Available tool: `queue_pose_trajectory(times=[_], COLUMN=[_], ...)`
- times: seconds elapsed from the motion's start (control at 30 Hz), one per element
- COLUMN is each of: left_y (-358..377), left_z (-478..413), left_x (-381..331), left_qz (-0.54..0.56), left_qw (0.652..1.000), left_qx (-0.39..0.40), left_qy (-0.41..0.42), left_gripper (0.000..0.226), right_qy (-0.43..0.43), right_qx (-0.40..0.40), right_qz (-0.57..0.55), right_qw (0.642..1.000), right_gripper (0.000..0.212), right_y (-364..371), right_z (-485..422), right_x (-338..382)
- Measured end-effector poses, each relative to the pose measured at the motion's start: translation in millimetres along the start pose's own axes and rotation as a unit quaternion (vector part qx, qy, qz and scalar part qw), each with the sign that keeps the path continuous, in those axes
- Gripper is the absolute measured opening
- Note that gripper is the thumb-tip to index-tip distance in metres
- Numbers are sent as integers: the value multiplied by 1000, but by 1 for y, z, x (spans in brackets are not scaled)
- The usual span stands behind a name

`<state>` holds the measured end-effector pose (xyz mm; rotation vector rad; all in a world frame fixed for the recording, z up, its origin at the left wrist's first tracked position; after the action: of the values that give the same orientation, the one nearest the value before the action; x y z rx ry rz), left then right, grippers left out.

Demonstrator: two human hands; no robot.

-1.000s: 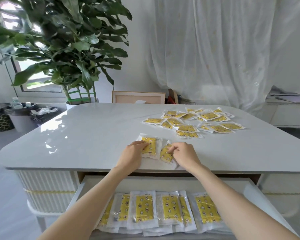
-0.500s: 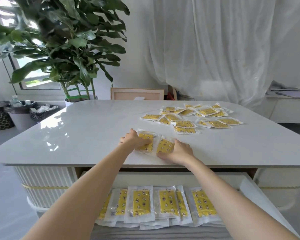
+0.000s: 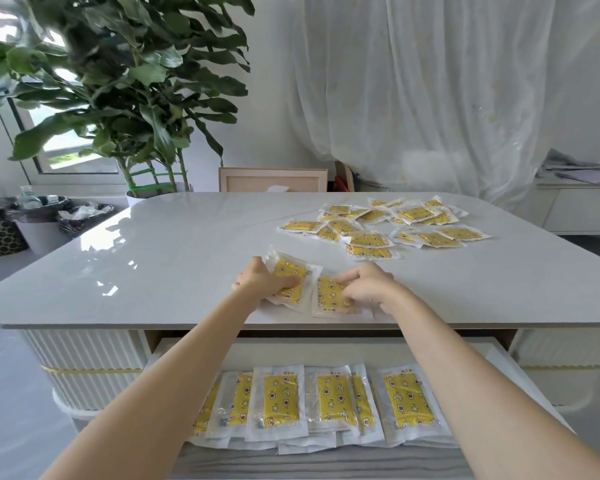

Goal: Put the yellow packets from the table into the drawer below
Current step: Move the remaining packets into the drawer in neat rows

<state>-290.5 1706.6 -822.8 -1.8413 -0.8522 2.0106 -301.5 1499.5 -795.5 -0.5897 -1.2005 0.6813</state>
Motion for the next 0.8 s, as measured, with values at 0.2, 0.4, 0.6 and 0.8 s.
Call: queue_pose_trajectory(times=[0.2,0.4,0.6,0.8], left_y=[-5,-9,-14,-19], left_z=[10,24,34,58], left_x=[7,5,5,5], left_qz=[58,77,117,168], left_qw=[997,994,990,982], left_qx=[-6,-6,-21,-16], left_qy=[47,81,72,84], left_gripper=[67,55,54,53], right_qy=[41,58,51,23], right_qx=[-107,-83,-72,-42], right_qz=[96,69,-44,-127], right_qw=[989,992,995,991], right_gripper=[69,105,102,81], right_y=[17,12,11,11], right_z=[11,13,17,30], right_x=[-2,6,4,1])
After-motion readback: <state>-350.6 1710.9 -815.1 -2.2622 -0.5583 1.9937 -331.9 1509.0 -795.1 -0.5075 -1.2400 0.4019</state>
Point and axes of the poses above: each hand's wrist, its own z-axis away from the middle knuckle, its own y-axis out of the palm, x = y × z, the point moved 2 cm from there along -z, towards the middle knuckle, and after that the axes turned 10 degrees about y, right-handed, at the moved point
